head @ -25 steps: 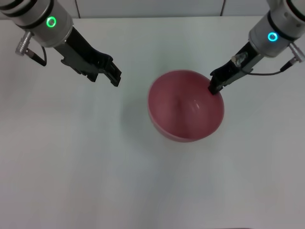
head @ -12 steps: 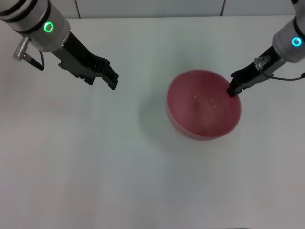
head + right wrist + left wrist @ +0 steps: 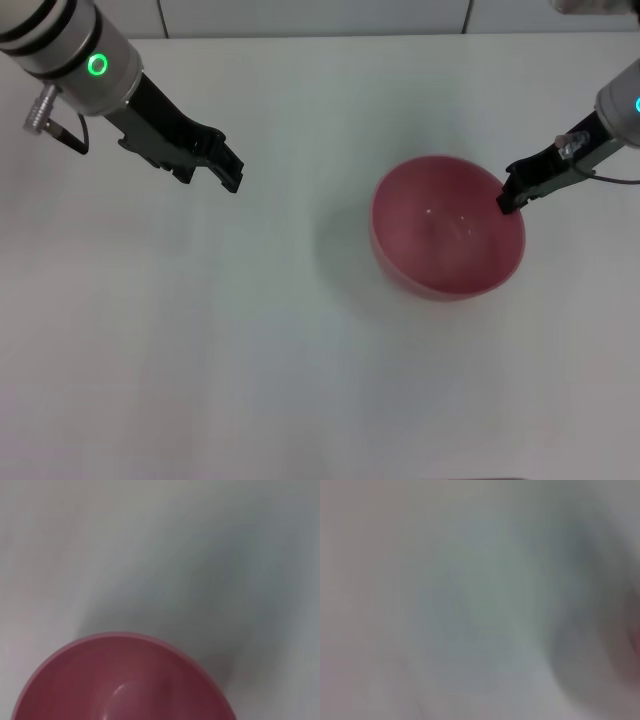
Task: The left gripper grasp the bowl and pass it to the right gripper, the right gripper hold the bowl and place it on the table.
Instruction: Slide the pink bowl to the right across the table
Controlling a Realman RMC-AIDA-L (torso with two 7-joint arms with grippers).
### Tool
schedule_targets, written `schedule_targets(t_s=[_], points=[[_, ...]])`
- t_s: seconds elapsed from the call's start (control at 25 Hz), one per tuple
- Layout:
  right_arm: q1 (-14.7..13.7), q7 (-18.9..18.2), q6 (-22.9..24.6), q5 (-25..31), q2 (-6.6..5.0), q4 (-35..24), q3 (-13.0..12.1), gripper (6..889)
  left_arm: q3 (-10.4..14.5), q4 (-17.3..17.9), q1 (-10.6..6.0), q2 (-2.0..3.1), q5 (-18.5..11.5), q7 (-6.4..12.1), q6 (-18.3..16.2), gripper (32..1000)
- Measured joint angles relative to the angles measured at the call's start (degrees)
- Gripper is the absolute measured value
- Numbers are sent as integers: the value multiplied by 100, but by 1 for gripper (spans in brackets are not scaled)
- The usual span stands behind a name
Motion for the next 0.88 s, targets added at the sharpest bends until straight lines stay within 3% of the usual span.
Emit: schedule_targets(t_s=[0.88], points=[[-86,-5,-81,-32,-243,154,28,33,9,-8,30,0,2,31,-6,633]])
